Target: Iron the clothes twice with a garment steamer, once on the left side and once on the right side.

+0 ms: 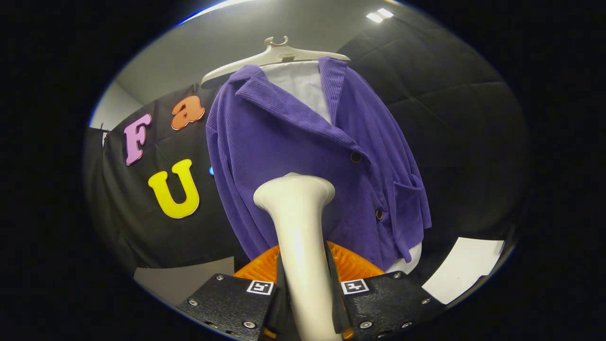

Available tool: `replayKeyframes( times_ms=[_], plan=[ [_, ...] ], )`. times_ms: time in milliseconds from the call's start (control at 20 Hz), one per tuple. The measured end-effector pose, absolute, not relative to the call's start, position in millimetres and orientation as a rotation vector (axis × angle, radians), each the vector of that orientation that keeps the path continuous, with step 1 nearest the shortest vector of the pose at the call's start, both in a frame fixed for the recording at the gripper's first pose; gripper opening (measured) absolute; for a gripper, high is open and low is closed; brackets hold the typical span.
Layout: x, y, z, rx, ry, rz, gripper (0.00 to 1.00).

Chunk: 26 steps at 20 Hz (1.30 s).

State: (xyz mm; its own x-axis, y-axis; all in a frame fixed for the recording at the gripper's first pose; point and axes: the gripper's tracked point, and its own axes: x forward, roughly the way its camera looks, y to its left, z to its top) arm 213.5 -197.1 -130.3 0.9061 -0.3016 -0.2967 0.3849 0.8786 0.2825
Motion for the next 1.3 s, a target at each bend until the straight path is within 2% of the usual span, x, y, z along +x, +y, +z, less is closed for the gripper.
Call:
replayKeyframes(
  times_ms=[250, 850, 1300],
  plan=[
    [194.1, -192.6, -191.1, 0.345, 0.341, -0.364, 0.37],
    [154.2, -187.5, -272.1, 0.370, 0.508, -0.386, 0.37],
    [147.1, -189.7, -266.9, 0.387, 0.501, -0.416, 0.37]
  ],
)
